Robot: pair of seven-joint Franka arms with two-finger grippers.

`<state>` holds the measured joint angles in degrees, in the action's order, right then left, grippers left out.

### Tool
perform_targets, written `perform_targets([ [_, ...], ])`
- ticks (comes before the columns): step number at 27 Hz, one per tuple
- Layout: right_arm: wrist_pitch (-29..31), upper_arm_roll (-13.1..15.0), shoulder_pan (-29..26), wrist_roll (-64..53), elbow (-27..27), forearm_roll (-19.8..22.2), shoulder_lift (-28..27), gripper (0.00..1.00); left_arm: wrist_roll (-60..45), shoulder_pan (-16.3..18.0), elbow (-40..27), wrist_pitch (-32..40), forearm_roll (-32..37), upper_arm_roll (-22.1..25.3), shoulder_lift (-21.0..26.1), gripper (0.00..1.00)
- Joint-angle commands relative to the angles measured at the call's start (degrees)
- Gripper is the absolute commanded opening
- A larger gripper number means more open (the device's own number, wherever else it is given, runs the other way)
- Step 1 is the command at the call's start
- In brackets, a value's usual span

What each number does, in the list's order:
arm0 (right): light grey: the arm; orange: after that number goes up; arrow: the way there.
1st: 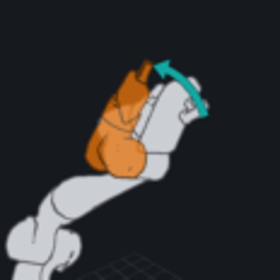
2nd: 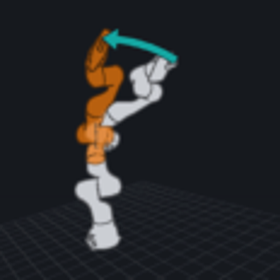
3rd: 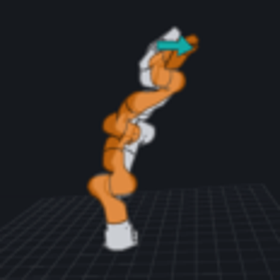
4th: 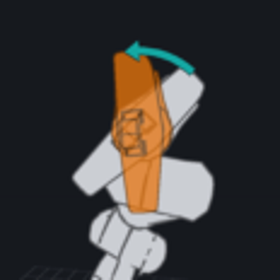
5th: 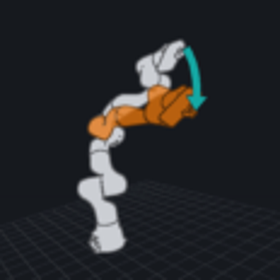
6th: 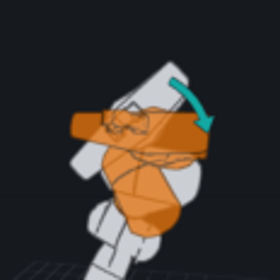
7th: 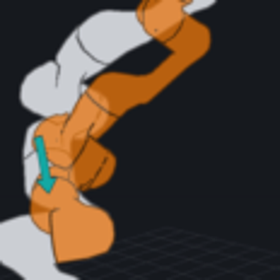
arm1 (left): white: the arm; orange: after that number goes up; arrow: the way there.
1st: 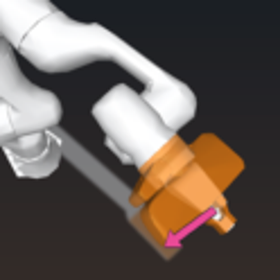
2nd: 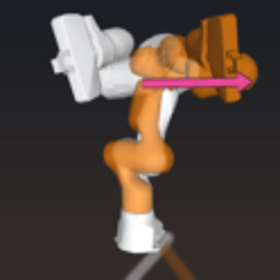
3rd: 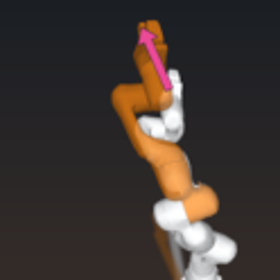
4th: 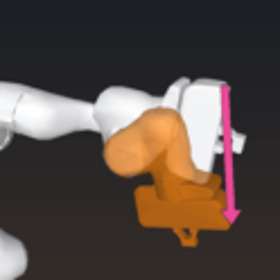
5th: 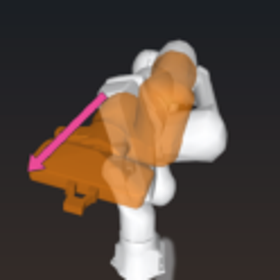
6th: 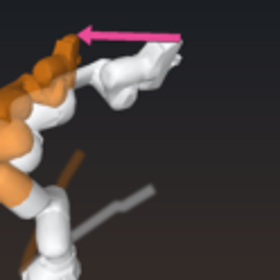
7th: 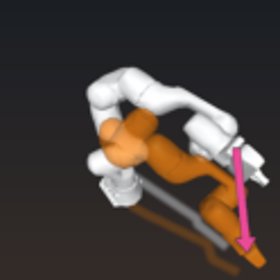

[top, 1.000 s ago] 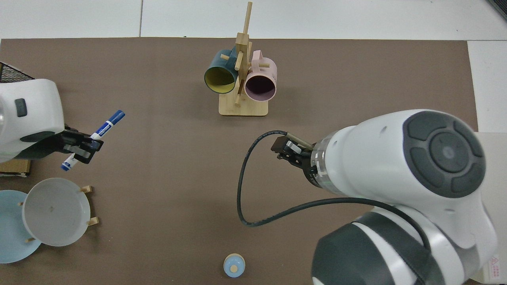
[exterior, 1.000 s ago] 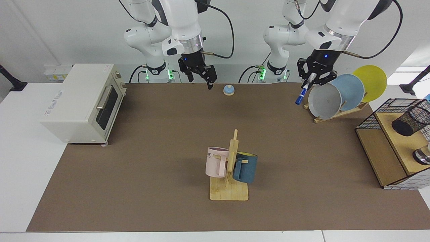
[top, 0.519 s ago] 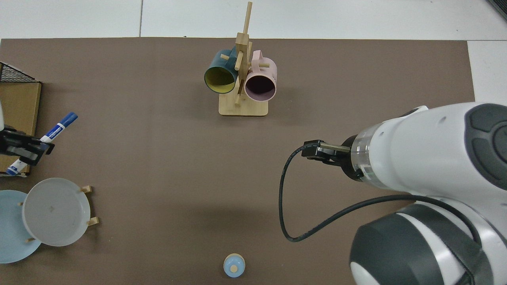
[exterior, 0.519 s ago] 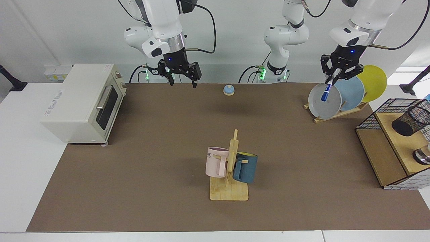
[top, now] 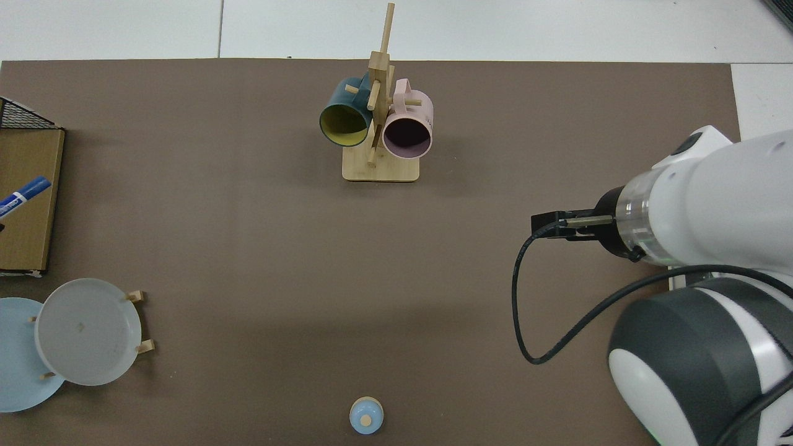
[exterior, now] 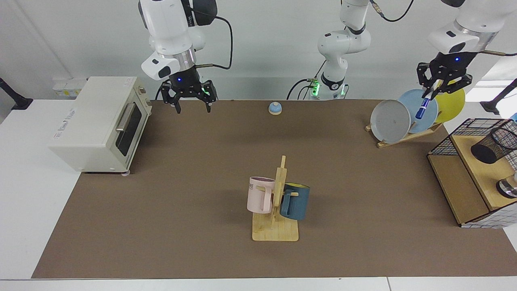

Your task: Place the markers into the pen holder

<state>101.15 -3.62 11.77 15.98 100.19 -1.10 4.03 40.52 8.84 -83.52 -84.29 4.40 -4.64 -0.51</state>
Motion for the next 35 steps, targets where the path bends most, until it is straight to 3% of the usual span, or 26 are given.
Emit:
perform_targets([
  [1, 0.63, -0.69, -2.89, -3.33, 0.53, 0.39, -0.24, 1.00, 9.04, 0.57, 4.24, 1.67, 5.34, -0.72, 2.44, 0.00],
  [12, 0.72, -0.69, -4.82, -4.29, 0.09, 0.48, -2.18, 1.00, 28.20, 0.83, 6.18, -3.60, 18.79, -0.55, 4.20, 0.00],
  [21, -0.34, -0.69, -5.62, -4.82, -3.15, 0.31, -5.43, 1.00, 45.25, 4.78, 6.18, -12.20, 28.72, -0.28, 6.48, 0.00],
  [27, -5.25, -0.69, -5.97, -5.52, -9.03, 0.31, -8.94, 1.00, 51.76, 10.67, 6.00, -19.33, 31.71, -0.72, 8.06, 0.00],
  [35, -7.28, -0.78, -5.97, -5.52, -11.95, 0.13, -10.71, 1.00, 53.00, 10.94, 5.74, -21.18, 41.90, -0.63, 11.84, 0.00],
])
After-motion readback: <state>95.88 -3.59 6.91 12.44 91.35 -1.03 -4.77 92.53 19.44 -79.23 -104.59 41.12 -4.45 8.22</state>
